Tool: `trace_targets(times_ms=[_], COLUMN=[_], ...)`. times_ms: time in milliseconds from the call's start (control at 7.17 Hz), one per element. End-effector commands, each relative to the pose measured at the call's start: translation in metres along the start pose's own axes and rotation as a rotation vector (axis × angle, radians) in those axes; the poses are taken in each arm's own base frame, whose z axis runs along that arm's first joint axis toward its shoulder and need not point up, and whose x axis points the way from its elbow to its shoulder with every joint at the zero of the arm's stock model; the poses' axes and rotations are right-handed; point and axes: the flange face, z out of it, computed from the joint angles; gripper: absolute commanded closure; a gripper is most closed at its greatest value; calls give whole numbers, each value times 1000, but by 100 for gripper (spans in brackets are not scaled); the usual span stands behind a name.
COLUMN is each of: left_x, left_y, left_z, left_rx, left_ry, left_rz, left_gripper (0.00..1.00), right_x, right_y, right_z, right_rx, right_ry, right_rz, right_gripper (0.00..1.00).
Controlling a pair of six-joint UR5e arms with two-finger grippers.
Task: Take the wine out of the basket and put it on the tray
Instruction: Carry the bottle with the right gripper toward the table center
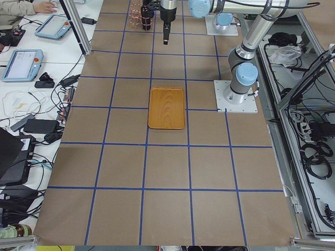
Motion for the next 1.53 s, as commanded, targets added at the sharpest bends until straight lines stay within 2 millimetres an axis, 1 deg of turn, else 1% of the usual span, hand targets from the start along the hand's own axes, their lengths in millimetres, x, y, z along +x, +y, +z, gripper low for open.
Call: trace_targets(times_ms=[0, 140, 279, 419, 558, 698, 837, 977, 1116, 1256, 1395], left_x=[-1, -5, -16, -25, -28, -40, -57, -75, -86, -85, -90], left_y=[-3, -7, -8, -8, -9, -12, -14, -15, -15, -14, -14], left_z=[0, -1, -5, -7, -10, -13, -14, -11, -11, -9, -7], left_rx=[9, 22, 29, 32, 41, 48, 47, 34, 35, 28, 19], left_ry=[6, 0, -4, -6, -7, -10, -13, -15, -17, -17, -33], left_rz=[-6, -11, -36, -56, -62, -87, -123, -149, -172, -171, -178], left_gripper=[0, 0, 0, 0, 0, 0, 0, 0, 0, 0, 0], right_x=[-65, -111, -175, -235, -287, -325, -356, -380, -410, -437, -446], right_y=[32, 35, 40, 47, 42, 35, 31, 23, 19, 19, 17], right_z=[-31, -31, -29, -17, -3, 20, 44, 59, 77, 98, 120], right_rx=[-62, -79, -83, -112, -105, -114, -139, -125, -104, -98, -111], right_ry=[8, -4, -37, -75, -111, -107, -93, -99, -109, -94, -92], right_rz=[77, 117, 147, 214, 223, 229, 188, 217, 211, 198, 196], right_gripper=[100, 100, 100, 100, 100, 100, 100, 100, 100, 100, 100])
